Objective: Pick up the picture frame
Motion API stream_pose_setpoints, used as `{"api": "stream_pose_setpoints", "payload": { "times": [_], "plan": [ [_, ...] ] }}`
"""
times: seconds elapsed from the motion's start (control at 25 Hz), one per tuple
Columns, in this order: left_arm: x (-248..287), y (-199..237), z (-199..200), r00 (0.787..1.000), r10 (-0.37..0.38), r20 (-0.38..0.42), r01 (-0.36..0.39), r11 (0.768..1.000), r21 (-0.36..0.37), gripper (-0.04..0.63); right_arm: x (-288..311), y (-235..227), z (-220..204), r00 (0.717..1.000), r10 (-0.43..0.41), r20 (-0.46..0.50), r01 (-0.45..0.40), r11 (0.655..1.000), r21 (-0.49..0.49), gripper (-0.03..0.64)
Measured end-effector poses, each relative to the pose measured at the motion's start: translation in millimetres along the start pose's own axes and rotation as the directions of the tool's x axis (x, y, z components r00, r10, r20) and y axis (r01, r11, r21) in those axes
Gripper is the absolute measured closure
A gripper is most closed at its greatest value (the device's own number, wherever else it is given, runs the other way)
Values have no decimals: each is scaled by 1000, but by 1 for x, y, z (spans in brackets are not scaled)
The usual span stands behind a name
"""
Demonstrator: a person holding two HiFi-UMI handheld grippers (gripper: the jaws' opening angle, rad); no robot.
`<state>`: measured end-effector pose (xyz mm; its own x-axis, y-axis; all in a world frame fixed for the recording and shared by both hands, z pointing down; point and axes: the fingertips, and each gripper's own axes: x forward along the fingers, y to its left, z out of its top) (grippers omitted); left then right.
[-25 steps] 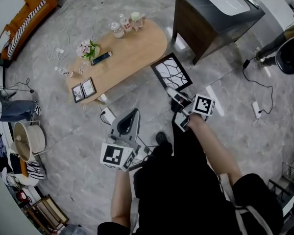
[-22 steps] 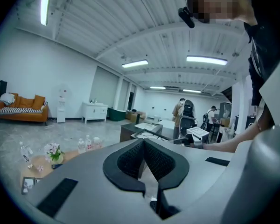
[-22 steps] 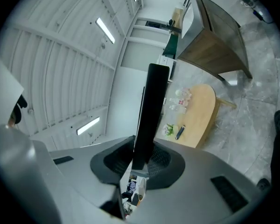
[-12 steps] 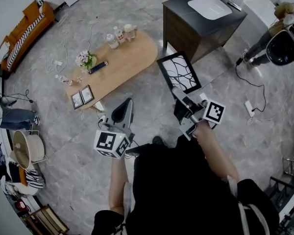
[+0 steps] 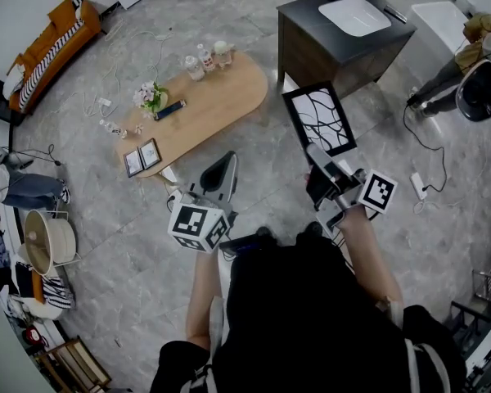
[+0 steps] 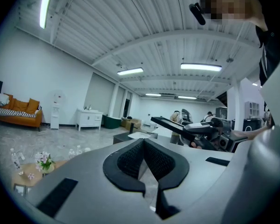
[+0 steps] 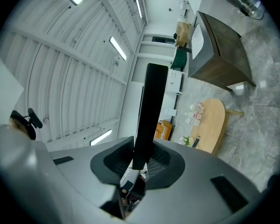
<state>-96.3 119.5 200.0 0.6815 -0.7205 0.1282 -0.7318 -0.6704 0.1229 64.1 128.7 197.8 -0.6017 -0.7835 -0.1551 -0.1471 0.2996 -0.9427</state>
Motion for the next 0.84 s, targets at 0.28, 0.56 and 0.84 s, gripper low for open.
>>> {"api": "stream_pose_setpoints", "payload": {
  "times": [0.28, 0.56, 0.84],
  "plan": [
    [6, 5, -5, 1000, -20, -23, 20, 1000, -17, 583, 1, -2, 1, 1000, -17, 15, 17, 1000, 7, 545],
    [5, 8, -6, 999, -25, -28, 25, 999, -21, 583, 0, -3, 1, 999, -33, 23, 33, 999, 7, 545],
    [4, 12, -12, 999, -25, -28, 25, 999, -25, 583, 2, -6, -1, 999, -24, 28, 24, 1000, 5, 545]
  ]
}}
